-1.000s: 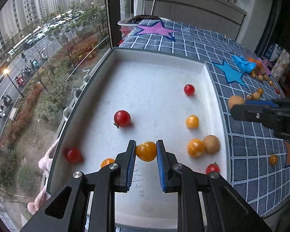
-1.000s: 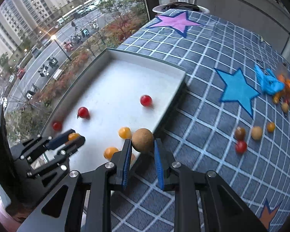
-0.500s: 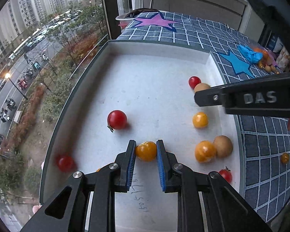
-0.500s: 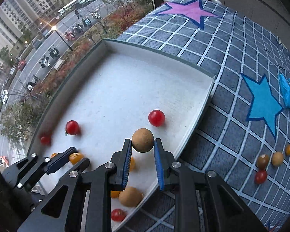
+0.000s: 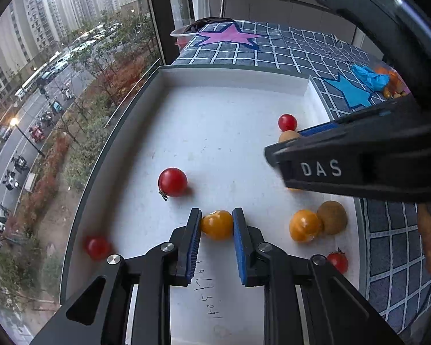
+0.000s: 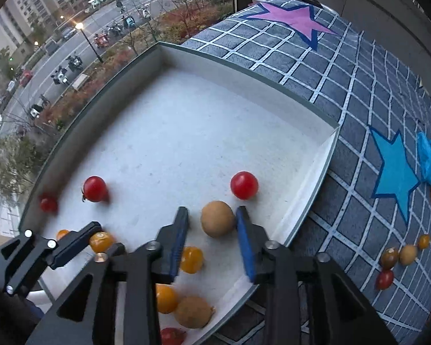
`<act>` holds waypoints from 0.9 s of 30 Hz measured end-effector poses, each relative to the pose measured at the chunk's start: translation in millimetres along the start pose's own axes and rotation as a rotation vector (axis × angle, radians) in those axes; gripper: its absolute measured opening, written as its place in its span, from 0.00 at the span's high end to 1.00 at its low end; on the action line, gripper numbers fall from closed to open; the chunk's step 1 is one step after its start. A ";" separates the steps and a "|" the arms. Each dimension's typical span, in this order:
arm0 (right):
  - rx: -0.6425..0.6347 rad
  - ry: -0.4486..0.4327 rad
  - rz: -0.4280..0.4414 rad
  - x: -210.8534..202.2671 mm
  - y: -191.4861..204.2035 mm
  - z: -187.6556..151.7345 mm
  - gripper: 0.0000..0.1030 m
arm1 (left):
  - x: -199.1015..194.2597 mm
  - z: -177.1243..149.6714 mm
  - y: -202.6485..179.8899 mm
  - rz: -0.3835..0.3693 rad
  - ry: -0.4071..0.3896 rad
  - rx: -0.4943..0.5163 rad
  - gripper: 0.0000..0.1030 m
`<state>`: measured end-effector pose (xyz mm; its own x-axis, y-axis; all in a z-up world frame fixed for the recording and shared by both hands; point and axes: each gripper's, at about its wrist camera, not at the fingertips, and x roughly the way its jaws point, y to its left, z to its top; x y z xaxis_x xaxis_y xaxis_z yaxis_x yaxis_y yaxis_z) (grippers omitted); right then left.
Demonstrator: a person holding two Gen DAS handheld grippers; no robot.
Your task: Organize fruits
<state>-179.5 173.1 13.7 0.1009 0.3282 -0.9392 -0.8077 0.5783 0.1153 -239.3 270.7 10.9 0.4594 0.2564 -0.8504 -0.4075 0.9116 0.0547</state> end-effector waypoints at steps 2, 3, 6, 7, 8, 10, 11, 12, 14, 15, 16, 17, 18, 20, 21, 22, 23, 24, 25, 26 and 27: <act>0.004 -0.002 0.003 -1.8 -1.2 0.0 0.55 | -0.4 -0.9 -1.3 -0.005 -0.001 0.010 0.74; 0.007 -0.004 0.003 -2.7 -1.7 -0.2 0.51 | -1.1 -1.5 -1.5 -0.005 -0.002 0.013 0.64; 0.024 -0.016 0.016 -8.5 -4.1 -0.7 0.47 | -11.2 -4.8 -0.2 0.022 -0.074 0.001 0.08; 0.030 -0.021 0.021 -9.0 -4.6 0.9 0.45 | -13.8 -4.8 -1.2 0.018 -0.083 0.011 0.08; 0.034 -0.025 0.026 -11.1 -5.1 1.2 0.42 | -14.2 -4.6 -2.0 0.012 -0.076 0.019 0.08; 0.050 -0.035 0.032 -17.3 -7.9 1.9 0.33 | -13.9 -4.4 -0.9 0.018 -0.061 0.018 0.08; 0.056 -0.041 0.041 -20.7 -9.0 1.4 0.30 | -13.8 -4.4 -0.6 0.018 -0.054 0.015 0.08; 0.061 -0.046 0.053 -24.1 -10.1 0.8 0.26 | -14.7 -4.7 0.6 0.014 -0.050 0.011 0.08; 0.065 -0.058 0.075 -32.5 -11.6 -1.0 0.20 | -17.3 -4.9 1.6 0.010 -0.047 0.006 0.08; 0.068 -0.058 0.068 -34.9 -12.2 -1.3 0.17 | -18.2 -4.9 1.7 0.012 -0.042 0.006 0.08; 0.070 -0.059 0.059 -37.8 -12.7 -2.3 0.16 | -18.8 -4.9 1.9 0.015 -0.035 0.005 0.08; 0.071 -0.060 0.057 -40.5 -13.6 -3.9 0.16 | -20.1 -5.5 2.4 0.014 -0.028 0.003 0.08; 0.075 -0.061 0.062 -42.9 -15.0 -5.7 0.15 | -20.6 -4.9 2.6 0.012 -0.023 0.001 0.08; 0.087 -0.057 0.073 -47.1 -17.6 -10.3 0.09 | -23.0 -6.6 3.7 0.003 -0.012 -0.004 0.08; 0.092 -0.055 0.075 -48.3 -18.7 -12.1 0.00 | -24.9 -6.9 3.9 0.000 -0.010 -0.006 0.08; 0.098 -0.060 0.080 -51.8 -20.0 -16.1 0.00 | -26.2 -7.2 3.8 -0.001 -0.009 -0.007 0.08; 0.099 -0.064 0.082 -54.6 -20.7 -18.8 0.00 | -28.2 -7.4 3.8 0.000 -0.010 -0.007 0.08; 0.097 -0.067 0.082 -56.8 -21.1 -21.1 0.00 | -29.8 -7.1 3.4 0.004 -0.012 -0.006 0.08; 0.096 -0.071 0.080 -60.8 -21.2 -25.5 0.00 | -30.8 -6.3 2.9 0.007 -0.012 -0.005 0.08; 0.095 -0.073 0.079 -62.3 -21.3 -27.2 0.00 | -31.4 -5.8 2.6 0.008 -0.011 -0.006 0.08; 0.095 -0.073 0.077 -63.7 -21.4 -29.3 0.00 | -31.9 -5.1 2.5 0.006 -0.008 -0.008 0.08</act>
<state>-185.6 117.9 61.6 0.0852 0.4255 -0.9009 -0.7565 0.6161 0.2194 -259.0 263.2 35.5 0.4629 0.2646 -0.8460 -0.4164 0.9074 0.0559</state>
